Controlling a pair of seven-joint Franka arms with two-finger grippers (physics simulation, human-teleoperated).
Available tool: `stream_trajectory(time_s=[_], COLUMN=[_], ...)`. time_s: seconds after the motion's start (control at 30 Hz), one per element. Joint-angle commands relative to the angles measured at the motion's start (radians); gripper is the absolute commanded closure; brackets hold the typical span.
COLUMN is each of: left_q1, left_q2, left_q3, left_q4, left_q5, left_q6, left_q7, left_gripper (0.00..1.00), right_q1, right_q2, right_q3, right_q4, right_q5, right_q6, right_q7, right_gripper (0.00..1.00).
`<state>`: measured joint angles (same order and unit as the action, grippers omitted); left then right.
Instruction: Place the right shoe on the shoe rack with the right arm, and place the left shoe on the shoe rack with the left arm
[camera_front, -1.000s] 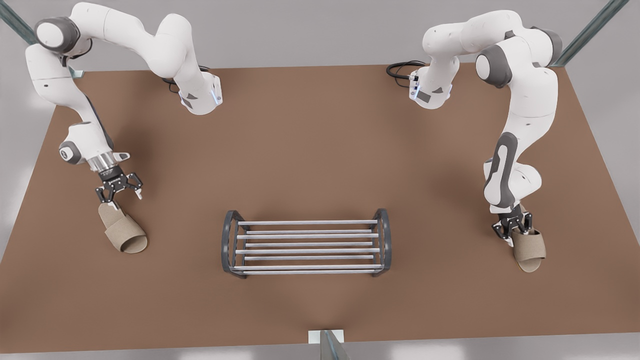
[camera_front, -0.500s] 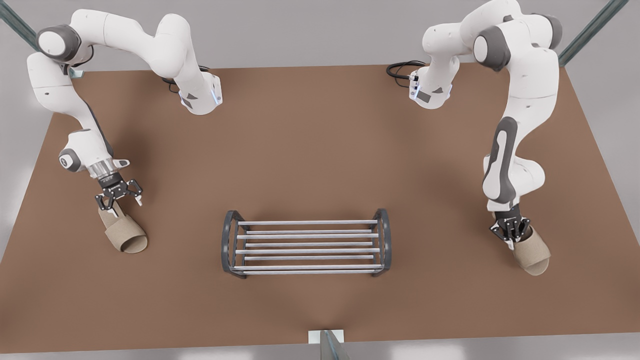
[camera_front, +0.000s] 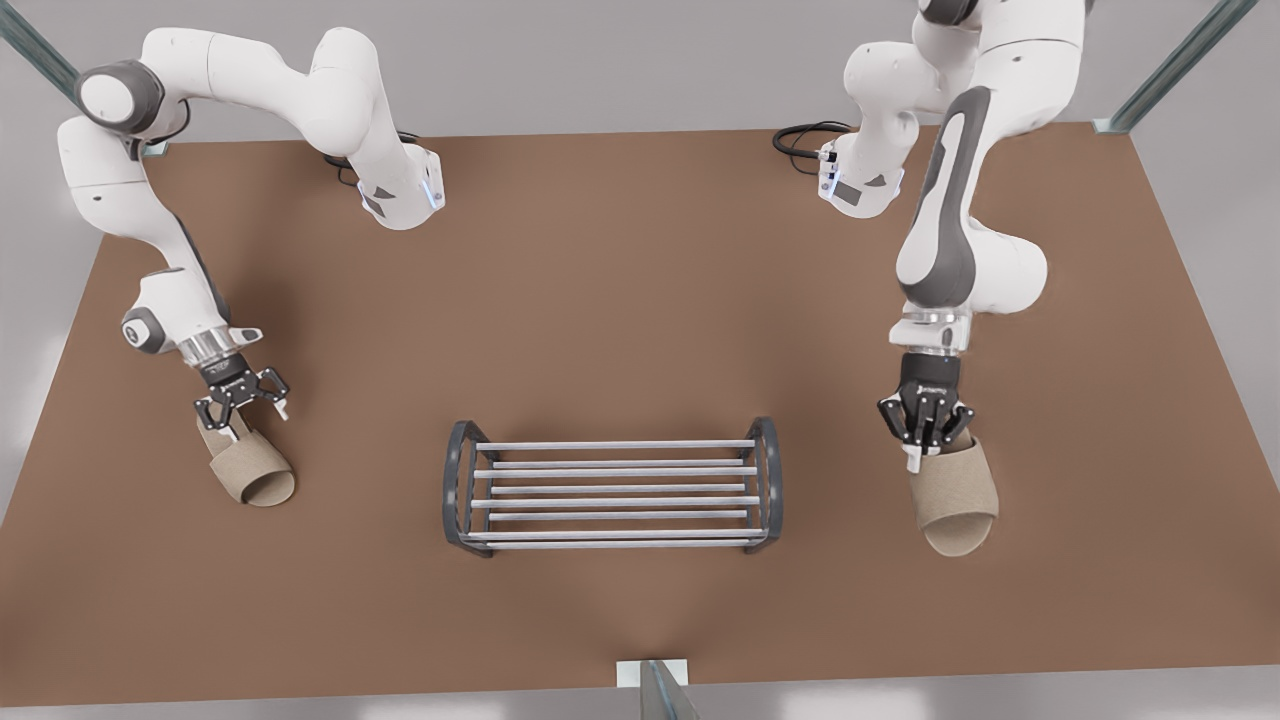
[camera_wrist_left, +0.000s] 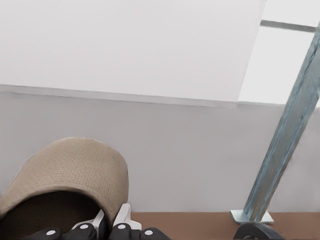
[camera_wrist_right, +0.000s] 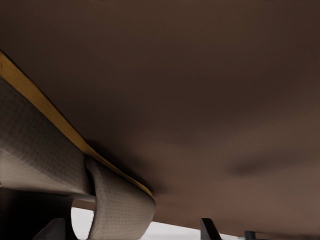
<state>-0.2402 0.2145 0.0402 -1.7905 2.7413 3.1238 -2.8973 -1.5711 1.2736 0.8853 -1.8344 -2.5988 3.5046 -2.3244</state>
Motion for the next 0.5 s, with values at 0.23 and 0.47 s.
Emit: stream_trajectory(time_s=[0.23,0.47], left_q1=[-0.297,-0.376], left_q2=[0.048,0.221], left_q3=[0.0,0.0], left_q4=[0.149,0.247], left_q5=[-0.23,-0.265], left_q6=[0.105,0.041], left_q7=[-0.724,-0.721], left_gripper=[0.79,0.79], right_q1=[0.036,0.063], right_q2=[0.006,0.006], right_q3=[0.0,-0.002], right_q4=[0.023,0.029], right_q5=[0.016,0.023], right_q6=[-0.001,-0.003], right_q7=[-0.009,-0.007], right_gripper=[0.0,0.0])
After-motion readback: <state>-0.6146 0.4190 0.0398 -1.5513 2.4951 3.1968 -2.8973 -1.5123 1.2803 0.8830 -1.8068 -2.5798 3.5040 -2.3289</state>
